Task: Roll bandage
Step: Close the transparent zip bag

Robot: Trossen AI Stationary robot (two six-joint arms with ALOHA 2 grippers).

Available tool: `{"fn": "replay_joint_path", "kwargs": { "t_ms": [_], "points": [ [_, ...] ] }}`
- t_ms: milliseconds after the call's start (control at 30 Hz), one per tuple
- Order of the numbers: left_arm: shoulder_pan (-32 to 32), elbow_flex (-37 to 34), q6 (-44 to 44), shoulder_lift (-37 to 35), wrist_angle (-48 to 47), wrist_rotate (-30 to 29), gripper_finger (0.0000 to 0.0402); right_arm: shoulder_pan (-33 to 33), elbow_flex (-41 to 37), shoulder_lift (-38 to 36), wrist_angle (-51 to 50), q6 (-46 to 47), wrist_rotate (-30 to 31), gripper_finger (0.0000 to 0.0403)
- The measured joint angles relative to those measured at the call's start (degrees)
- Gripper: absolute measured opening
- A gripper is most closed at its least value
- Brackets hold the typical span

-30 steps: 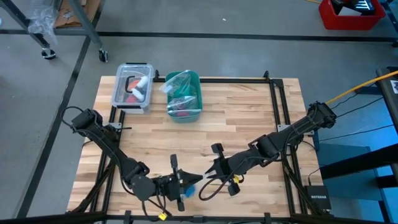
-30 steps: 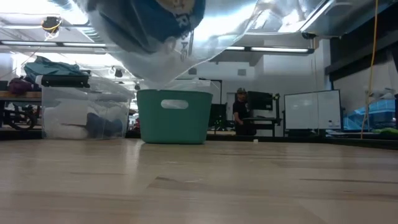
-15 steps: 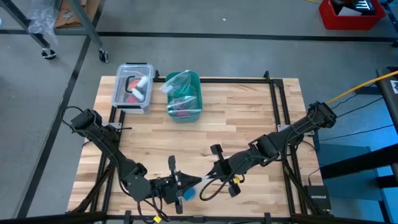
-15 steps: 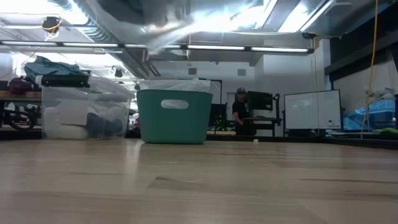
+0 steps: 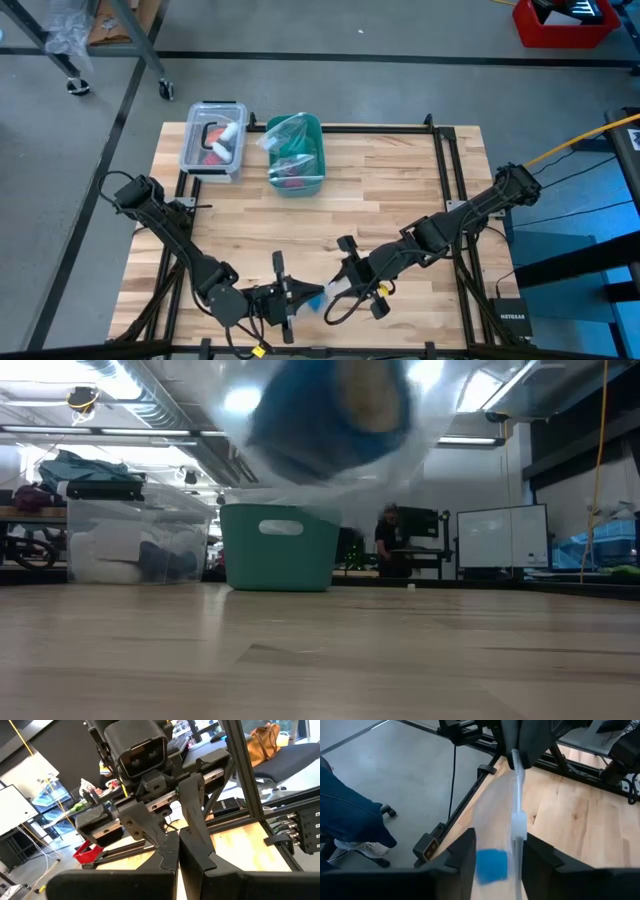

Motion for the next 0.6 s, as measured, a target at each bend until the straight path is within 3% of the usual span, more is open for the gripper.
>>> {"fn": "replay_joint_path", "kwargs": {
  "t_ms": [333,600],
  "points": [
    [0.02,0.00,-0.99,0.00,-0.23,2.12,0.0000,-0.03,0.00,0.00,0.33,0.00,3.43,0.0145],
    [0.02,0.00,-1.39,0.00,-0.51,2.16,0.0000,-0.09,0.02,0.00,4.70,0.00,2.51,0.0145]
  ]
}}
